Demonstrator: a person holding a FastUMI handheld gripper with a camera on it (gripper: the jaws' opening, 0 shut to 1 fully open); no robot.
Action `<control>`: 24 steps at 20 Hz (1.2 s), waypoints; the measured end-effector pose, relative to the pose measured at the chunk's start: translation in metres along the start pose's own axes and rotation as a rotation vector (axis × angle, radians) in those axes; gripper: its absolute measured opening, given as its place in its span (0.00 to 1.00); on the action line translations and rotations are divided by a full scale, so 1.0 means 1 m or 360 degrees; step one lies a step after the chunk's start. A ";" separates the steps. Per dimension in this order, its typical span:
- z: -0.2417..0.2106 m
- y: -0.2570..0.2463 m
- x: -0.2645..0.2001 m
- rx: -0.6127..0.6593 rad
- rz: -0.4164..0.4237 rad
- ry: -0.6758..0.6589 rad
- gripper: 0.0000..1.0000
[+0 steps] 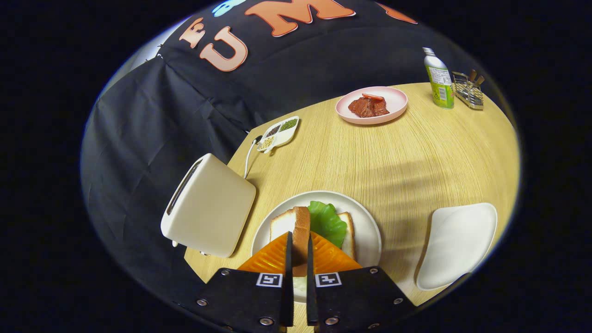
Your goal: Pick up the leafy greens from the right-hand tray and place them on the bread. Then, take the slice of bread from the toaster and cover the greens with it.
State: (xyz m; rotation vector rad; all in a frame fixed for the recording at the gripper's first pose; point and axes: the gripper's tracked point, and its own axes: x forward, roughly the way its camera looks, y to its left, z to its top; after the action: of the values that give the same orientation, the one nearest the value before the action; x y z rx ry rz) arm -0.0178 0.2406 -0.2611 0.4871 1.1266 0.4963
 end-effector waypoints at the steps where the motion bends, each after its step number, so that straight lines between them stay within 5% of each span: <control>1: 0.002 -0.002 -0.001 -0.0007 -0.0004 -0.0012 0.11; 6: 0.005 -0.025 -0.002 -0.0085 -0.0120 -0.0089 0.19; 8: 0.016 -0.043 -0.006 -0.0183 -0.0258 -0.0181 0.31; 17: 0.076 -0.042 -0.092 -0.0498 -0.0478 -0.0732 0.72; 24: 0.109 -0.023 -0.170 -0.0639 -0.0635 -0.1196 0.77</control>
State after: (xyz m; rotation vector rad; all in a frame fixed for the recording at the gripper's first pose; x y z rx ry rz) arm 0.0275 0.1075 -0.1142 0.0641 0.3614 0.1474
